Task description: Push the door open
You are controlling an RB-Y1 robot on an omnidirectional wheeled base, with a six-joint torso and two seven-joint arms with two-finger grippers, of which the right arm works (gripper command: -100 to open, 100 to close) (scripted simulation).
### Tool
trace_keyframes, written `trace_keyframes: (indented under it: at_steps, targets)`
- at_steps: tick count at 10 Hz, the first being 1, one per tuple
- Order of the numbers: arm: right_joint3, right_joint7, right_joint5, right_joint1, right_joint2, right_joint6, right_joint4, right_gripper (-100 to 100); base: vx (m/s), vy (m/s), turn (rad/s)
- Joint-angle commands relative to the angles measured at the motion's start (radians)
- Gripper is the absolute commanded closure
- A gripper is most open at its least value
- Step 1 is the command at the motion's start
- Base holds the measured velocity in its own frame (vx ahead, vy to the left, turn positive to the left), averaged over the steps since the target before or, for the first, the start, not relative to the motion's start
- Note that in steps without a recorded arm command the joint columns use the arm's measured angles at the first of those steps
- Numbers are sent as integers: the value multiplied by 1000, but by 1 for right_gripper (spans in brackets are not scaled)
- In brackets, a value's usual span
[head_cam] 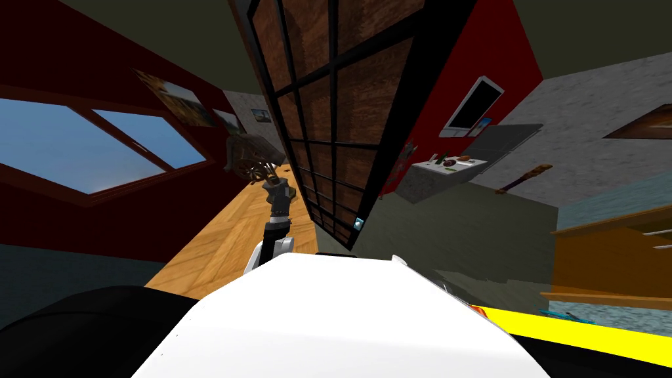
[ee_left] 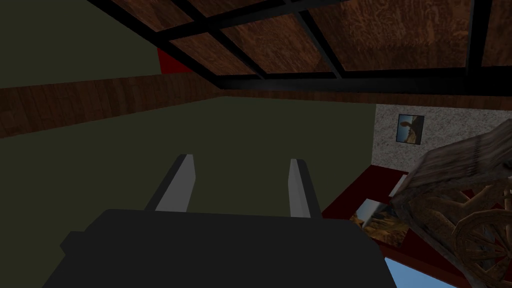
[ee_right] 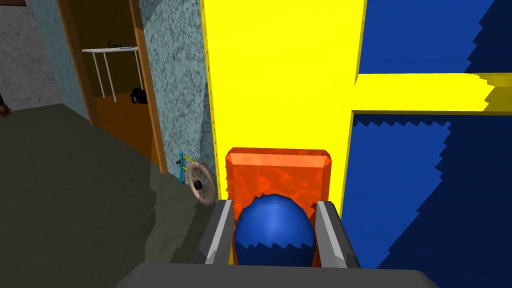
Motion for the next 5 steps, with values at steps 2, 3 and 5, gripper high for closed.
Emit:
trace_keyframes:
  at_steps: [2, 3, 5]
  targets:
    - [-35, 8, -39, 1, 0, -37, 2, 100, 22, -227, -26]
    - [-46, 10, -54, 0, 7, -47, 3, 100, 11, -253, 6]
    - [-48, 18, -58, 10, 17, -43, -17, 100, 9, -165, -14]
